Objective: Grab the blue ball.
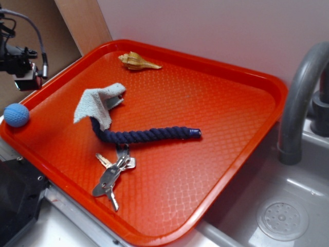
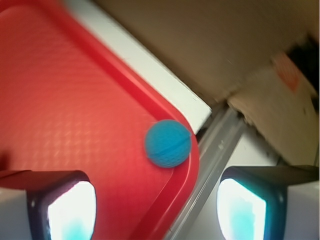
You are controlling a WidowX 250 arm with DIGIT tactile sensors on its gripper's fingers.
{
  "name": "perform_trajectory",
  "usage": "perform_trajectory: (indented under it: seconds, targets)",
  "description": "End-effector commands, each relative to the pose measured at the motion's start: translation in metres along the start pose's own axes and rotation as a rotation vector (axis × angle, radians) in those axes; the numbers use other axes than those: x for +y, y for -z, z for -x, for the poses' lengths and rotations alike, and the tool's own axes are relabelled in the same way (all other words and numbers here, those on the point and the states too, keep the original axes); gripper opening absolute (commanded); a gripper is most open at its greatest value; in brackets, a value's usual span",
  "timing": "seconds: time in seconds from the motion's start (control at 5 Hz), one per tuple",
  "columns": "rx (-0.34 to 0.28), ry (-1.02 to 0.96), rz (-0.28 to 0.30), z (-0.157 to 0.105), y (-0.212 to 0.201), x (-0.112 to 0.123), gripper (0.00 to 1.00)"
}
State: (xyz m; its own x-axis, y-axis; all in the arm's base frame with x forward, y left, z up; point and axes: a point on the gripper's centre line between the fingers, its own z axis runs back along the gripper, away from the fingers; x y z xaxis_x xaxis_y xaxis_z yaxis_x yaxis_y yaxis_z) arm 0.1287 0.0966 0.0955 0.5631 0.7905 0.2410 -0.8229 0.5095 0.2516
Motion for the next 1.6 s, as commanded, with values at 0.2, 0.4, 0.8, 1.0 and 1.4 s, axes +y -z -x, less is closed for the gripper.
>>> perform_trajectory:
  seconds: [0.2, 0.4, 0.8, 1.0, 1.4]
  targets:
    - [0.142, 0.001, 0.184, 0.002, 0.01, 0.012, 1.0]
    - [0.142, 0.001, 0.184, 0.002, 0.01, 0.012, 1.0]
    - [0.104, 0.027, 0.193, -0.022, 0.053, 0.019, 1.0]
    - [0.056, 0.006, 0.189, -0.036, 0.057, 0.021, 1.0]
    - [0.031, 0.012, 0.189, -0.044, 0.053, 0.015, 0.0]
